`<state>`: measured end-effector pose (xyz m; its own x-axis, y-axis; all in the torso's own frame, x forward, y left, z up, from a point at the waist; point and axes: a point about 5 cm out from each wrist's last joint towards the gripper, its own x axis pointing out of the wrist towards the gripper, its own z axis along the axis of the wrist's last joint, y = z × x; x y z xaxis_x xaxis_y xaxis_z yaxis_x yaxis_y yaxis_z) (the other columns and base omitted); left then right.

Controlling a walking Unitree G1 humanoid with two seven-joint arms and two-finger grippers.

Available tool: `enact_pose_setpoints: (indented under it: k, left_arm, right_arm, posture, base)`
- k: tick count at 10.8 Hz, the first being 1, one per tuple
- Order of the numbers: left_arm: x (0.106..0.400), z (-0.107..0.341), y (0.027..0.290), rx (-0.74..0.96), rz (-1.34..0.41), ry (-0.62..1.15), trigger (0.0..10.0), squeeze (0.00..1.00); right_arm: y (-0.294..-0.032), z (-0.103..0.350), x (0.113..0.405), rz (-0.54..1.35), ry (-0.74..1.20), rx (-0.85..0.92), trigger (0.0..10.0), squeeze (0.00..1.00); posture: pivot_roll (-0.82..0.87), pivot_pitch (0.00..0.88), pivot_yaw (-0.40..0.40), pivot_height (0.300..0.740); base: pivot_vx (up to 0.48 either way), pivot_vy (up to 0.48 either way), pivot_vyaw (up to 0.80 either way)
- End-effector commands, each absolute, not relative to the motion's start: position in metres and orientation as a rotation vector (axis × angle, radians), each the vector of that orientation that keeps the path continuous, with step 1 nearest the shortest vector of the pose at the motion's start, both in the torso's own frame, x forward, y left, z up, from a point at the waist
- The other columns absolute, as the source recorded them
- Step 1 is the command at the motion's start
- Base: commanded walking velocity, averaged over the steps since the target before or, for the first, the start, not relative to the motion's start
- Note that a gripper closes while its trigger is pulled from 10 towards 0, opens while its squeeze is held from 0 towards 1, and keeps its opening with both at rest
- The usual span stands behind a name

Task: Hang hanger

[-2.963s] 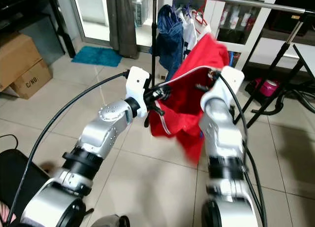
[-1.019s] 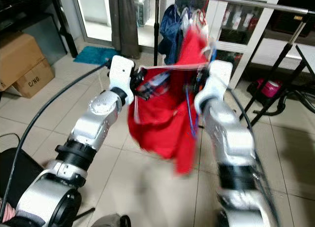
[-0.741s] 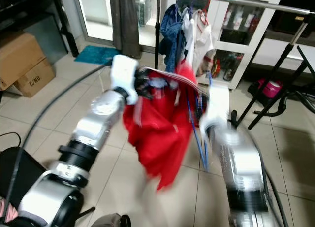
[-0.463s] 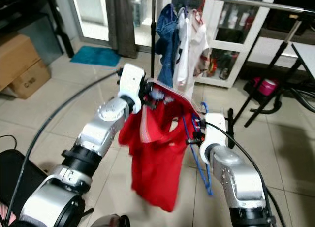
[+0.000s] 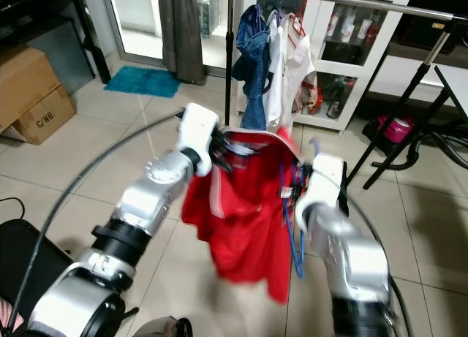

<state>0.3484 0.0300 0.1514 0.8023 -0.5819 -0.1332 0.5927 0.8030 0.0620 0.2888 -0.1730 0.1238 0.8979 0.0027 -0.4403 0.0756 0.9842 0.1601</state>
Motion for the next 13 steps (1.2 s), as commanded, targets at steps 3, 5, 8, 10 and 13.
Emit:
enact_pose_setpoints:
  k: [3,5,8,10,13]
  left_arm:
    - [0.352,0.153,0.029,0.131,-0.611,0.108,0.0,0.0]
    - [0.352,0.157,0.031,0.129,-0.624,0.092,0.0,0.0]
    - [0.353,0.162,0.031,0.133,-0.618,0.067,0.0,0.0]
    - [0.363,0.172,0.043,0.121,-0.55,0.03,0.0,0.0]
    - [0.367,0.177,0.047,0.127,-0.525,0.021,0.0,0.0]
  right_arm:
    - [-0.168,0.181,0.323,-0.044,0.208,0.223,10.0,0.0]
    - [-0.163,0.189,0.33,-0.024,0.178,0.228,10.0,0.0]
    - [-0.157,0.19,0.336,-0.005,0.163,0.229,10.0,0.0]
    - [-0.152,0.189,0.334,0.085,0.168,0.12,10.0,0.0]
    - [-0.146,0.181,0.329,0.094,0.186,0.126,10.0,0.0]
  posture:
    - [-0.04,0.0,0.018,0.74]
    - [-0.03,0.0,0.016,0.74]
    - [-0.02,0.0,0.011,0.74]
    - [-0.01,0.0,0.02,0.74]
    - [0.0,0.0,0.014,0.74]
  base:
    - [0.0,0.0,0.0]
    - [0.0,0.0,0.0]
    - [0.0,0.0,0.0]
    - [0.0,0.0,0.0]
    - [0.0,0.0,0.0]
